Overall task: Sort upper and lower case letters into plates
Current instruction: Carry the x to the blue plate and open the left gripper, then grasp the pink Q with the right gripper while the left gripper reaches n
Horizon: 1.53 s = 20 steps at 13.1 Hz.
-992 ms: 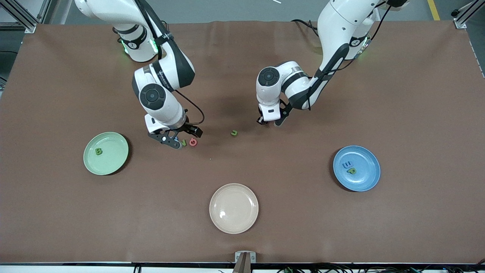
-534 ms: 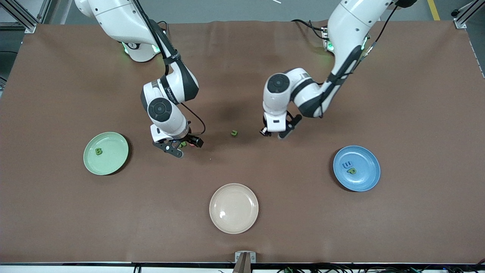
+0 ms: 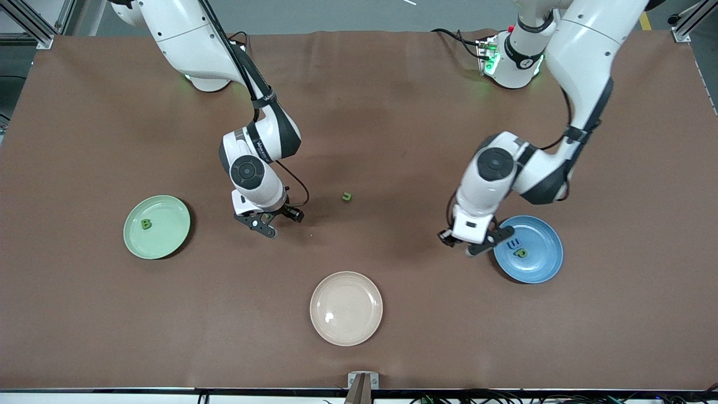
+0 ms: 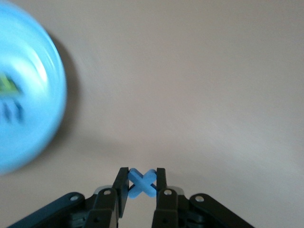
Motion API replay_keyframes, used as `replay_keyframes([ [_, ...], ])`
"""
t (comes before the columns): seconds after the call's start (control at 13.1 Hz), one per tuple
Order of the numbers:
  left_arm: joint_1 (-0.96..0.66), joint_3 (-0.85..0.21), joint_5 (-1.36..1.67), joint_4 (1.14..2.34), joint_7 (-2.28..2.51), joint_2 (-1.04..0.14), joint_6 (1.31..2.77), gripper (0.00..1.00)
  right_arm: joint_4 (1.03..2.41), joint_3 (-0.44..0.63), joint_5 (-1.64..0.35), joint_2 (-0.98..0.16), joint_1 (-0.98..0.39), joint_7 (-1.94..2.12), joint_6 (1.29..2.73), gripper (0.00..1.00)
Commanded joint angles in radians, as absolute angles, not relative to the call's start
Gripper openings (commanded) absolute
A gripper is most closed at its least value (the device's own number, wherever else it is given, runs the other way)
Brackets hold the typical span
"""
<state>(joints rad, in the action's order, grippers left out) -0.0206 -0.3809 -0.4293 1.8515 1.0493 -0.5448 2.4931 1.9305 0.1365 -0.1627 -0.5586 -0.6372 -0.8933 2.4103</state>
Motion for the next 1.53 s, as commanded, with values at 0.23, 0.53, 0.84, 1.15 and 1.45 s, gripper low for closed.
replay_keyframes([
  [0.23, 0.153, -0.390, -0.434, 1.851, 0.679, -0.569, 2.453, 0.15, 1.924, 0.138, -0.207, -0.589, -0.664, -0.902, 2.422, 0.64],
  [0.53, 0.178, -0.385, -0.434, 1.865, 0.658, -0.581, 2.451, 0.98, 1.928, 0.138, -0.212, -0.598, -0.670, -0.902, 2.427, 0.52],
  [0.84, 0.164, -0.417, -0.430, 1.868, 0.721, -0.571, 2.450, 1.00, 1.927, 0.140, -0.212, -0.600, -0.669, -0.900, 2.425, 0.27],
  [1.15, 0.042, -0.494, -0.431, 1.867, 1.024, -0.580, 2.451, 1.00, 1.921, 0.140, -0.210, -0.597, -0.669, -0.900, 2.418, 0.15],
  [1.45, -0.164, -0.494, -0.433, 1.775, 1.364, -0.644, 2.453, 1.00, 1.884, 0.149, -0.201, -0.490, -0.652, -0.849, 2.201, 0.15],
])
